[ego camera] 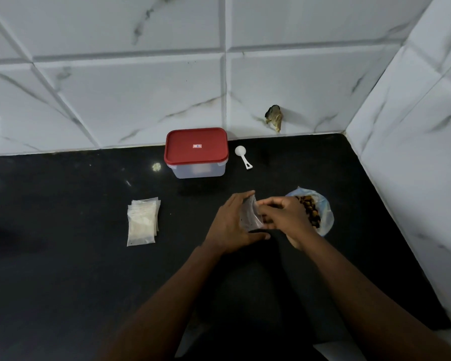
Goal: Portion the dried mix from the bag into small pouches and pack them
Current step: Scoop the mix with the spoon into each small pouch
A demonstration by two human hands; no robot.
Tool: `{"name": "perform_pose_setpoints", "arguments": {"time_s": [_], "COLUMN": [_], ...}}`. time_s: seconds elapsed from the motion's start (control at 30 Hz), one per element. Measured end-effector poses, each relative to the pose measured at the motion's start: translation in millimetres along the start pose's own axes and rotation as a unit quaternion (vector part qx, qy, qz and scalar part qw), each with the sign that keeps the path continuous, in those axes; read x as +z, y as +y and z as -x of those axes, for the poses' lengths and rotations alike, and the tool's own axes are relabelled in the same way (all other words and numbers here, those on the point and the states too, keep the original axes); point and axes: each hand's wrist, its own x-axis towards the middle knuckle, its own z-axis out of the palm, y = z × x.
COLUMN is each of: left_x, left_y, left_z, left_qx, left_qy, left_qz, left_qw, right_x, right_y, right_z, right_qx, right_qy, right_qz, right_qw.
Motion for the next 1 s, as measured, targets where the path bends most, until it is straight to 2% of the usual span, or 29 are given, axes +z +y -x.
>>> {"name": "perform_pose_setpoints", "arguments": {"time_s": [0.17,0.4,0.63,0.83,1.0], "left_x": [-0.9,-3.3,-1.3,5.3,4.0], "left_y": [-2.7,-0.1,-6.2,-8.9,-9.2], "left_z": [1.1,4.2,6.8,7.7,4.5], "left_qx": [0.012,0.058,0.066,0.036,0.021], "left_qy": [0.015,0.042,0.062,0.027,0.043], "left_qz": [0.020,0.029,0.065,0.104,0.095], "left_qw": [1.000,0.997,0.994,0.994,0.994], "right_x": [-3.7,0.9,-3.2,0.4,2.1], "right_y": [-0.3,5.6,1.4,-2.3,-1.8], "right_z": [2.4,-0.2,2.4,2.1,-2.0], "right_qx": [-0.008,-0.046,0.005,-0.004,-0.014], "right_qy": [-0.002,0.070,0.019,0.026,0.037], "right_qz": [0.017,0.058,0.021,0.016,0.037], "right_qw": [1.000,0.995,1.000,1.000,0.999]}}
